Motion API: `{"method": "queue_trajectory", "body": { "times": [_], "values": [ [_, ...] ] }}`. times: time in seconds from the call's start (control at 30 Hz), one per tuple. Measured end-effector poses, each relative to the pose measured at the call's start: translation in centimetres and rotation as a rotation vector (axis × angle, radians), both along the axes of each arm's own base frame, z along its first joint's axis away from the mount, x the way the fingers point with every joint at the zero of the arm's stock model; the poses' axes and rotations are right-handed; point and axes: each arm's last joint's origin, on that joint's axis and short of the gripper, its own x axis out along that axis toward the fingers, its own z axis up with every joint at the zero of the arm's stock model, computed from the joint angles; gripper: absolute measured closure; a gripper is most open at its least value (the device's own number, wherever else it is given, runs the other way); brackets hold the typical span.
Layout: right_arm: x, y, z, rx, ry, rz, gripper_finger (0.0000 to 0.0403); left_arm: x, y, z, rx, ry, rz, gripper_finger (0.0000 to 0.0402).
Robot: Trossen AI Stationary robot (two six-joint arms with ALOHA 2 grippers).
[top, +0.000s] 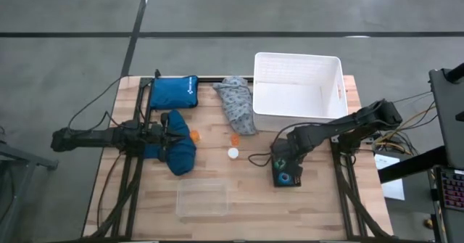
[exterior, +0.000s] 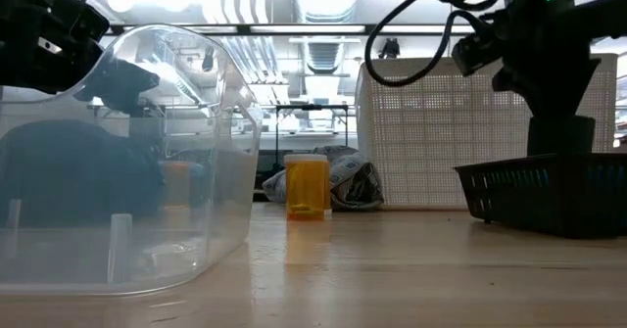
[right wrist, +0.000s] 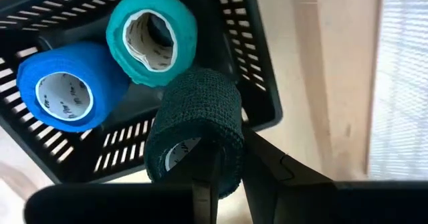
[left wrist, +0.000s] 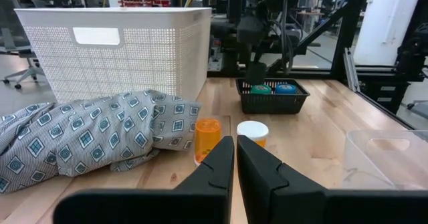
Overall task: Pick & place medical supplies in basket/bin
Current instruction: Put the green bandage into the black bin
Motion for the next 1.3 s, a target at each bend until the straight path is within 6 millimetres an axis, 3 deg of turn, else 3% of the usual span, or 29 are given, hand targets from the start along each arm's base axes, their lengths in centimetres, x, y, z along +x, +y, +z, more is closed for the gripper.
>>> {"method": "queue_trajectory", "body": {
  "times": [1.3],
  "values": [
    [0.4,-0.3,-2.9,0.019,-0.037,0.015,0.0358,0.0,0.0,0.0,-0.003,0.000,0.000,0.0376]
  ]
}}
